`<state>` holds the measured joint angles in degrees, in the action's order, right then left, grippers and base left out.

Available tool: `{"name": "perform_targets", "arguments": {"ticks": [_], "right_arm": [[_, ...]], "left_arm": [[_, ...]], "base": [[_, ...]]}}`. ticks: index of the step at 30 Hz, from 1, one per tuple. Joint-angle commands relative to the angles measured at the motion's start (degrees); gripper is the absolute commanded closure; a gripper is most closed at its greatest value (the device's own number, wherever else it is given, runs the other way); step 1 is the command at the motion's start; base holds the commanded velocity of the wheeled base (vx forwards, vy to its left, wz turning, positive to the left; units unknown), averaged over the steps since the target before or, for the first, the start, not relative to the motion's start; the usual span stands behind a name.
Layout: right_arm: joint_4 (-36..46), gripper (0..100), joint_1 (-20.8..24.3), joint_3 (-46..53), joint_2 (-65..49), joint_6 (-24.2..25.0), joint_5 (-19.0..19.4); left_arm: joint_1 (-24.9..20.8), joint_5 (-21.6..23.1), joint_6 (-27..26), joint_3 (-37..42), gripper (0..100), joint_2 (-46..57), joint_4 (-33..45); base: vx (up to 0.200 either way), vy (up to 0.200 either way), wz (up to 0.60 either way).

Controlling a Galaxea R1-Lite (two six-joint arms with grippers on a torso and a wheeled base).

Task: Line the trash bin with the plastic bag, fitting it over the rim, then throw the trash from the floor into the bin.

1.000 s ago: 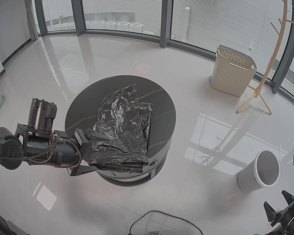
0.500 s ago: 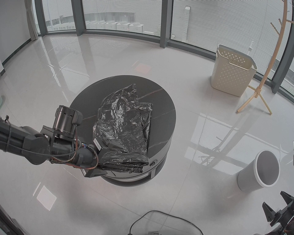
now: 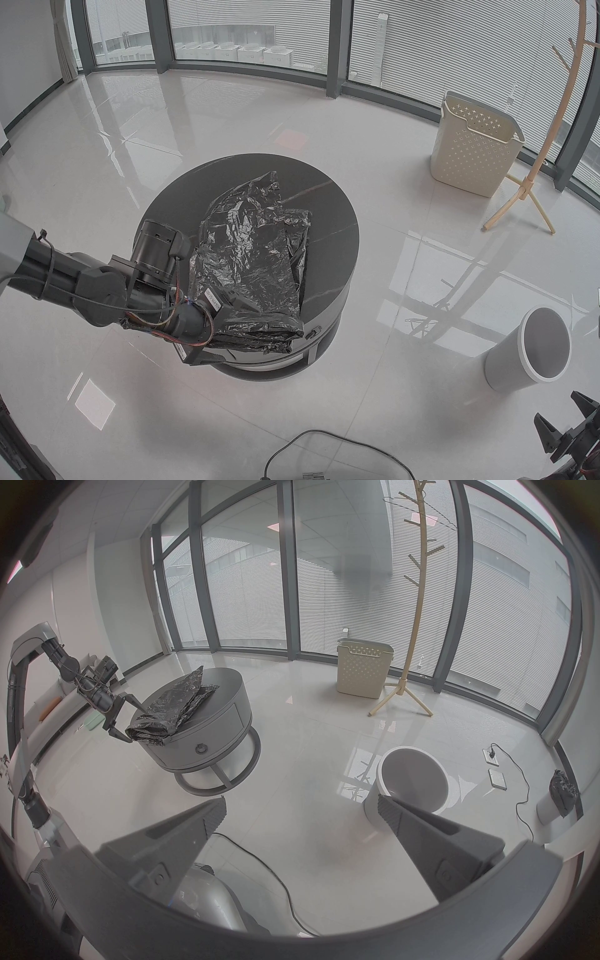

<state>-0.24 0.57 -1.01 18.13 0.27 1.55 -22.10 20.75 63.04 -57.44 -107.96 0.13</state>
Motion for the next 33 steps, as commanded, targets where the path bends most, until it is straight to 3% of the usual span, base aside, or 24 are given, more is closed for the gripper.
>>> {"name": "perform_targets", "arguments": {"ticks": [1,8,13,31,32,33], "right_arm": [[-0.02,0,-0.05,1.01,0.33,0.0,0.03],[-0.02,0,-0.05,1.01,0.77,0.0,0.03],[-0.02,0,-0.05,1.01,0.77,0.0,0.03],[-0.02,0,-0.05,1.01,0.77,0.0,0.03],[-0.02,0,-0.05,1.01,0.77,0.0,0.03],[-0.02,0,-0.05,1.01,0.77,0.0,0.03]], "left_arm": [[-0.05,-0.01,-0.02,-0.48,0,-2.08,0.48],[0.04,-0.45,-0.11,-0.65,0,-4.1,0.48],[0.3,-3.79,-2.31,-2.5,0,-7.0,-0.05],[0.83,-5.72,-2.66,-4.35,0,-6.65,-4.35],[0.83,-5.72,-2.66,-4.26,100,-6.74,-4.35],[0.83,-5.72,-2.66,-4.26,100,-6.91,-4.35]], "base": [[0.0,0.0,0.0],[0.0,0.0,0.0],[0.0,0.0,0.0],[0.0,0.0,0.0],[0.0,0.0,0.0],[0.0,0.0,0.0]]}}
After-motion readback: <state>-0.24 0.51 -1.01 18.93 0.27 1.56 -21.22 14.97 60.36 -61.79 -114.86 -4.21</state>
